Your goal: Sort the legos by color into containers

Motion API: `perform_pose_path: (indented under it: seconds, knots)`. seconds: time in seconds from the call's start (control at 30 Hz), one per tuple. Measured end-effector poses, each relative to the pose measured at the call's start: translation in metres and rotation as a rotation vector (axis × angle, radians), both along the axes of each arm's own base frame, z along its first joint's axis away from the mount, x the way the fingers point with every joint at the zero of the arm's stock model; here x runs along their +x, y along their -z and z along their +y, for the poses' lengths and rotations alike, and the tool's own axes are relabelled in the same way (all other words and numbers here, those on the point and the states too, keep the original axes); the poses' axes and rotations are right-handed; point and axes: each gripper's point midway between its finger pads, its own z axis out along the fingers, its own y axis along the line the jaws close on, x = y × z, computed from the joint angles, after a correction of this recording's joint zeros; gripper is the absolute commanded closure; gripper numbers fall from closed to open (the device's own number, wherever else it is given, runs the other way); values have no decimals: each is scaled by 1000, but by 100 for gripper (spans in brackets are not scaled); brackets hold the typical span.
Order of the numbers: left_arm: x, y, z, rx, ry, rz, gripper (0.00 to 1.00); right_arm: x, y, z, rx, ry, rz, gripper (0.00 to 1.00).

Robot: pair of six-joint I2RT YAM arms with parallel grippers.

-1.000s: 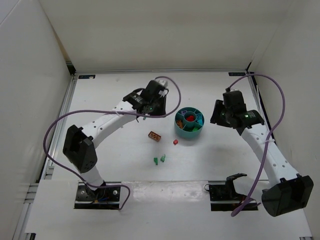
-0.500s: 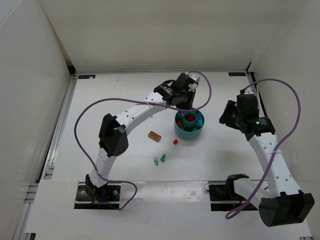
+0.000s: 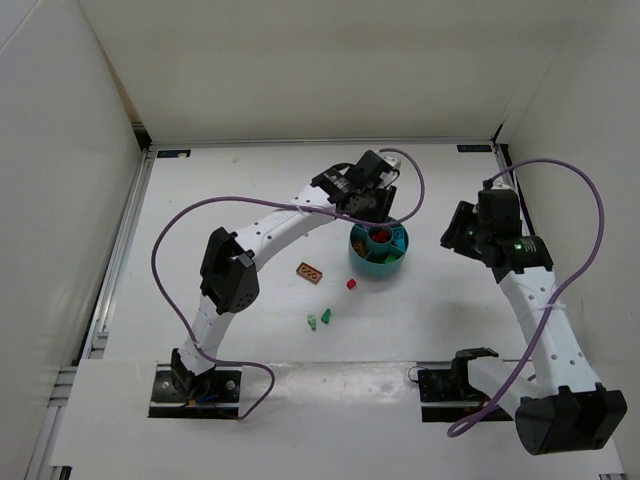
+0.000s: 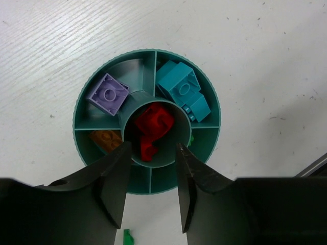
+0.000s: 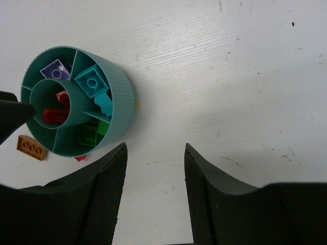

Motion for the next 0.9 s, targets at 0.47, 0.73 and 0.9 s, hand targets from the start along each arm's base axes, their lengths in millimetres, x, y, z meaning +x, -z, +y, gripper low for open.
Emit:
perform_pose_path:
  seconds: [0.47,0.73,0.9]
  knots:
    - [-9,-28,50,-20,-56,-4,7,-2,-10,17,-34,-121,-58,44]
    - [-19,-52,171,-53,-332,-26,0,-15,-6,92,-139,-478,-88,43]
    - [-64,-22,216,-18,-448,37,0,-31,18,161,-181,-720,-39,43]
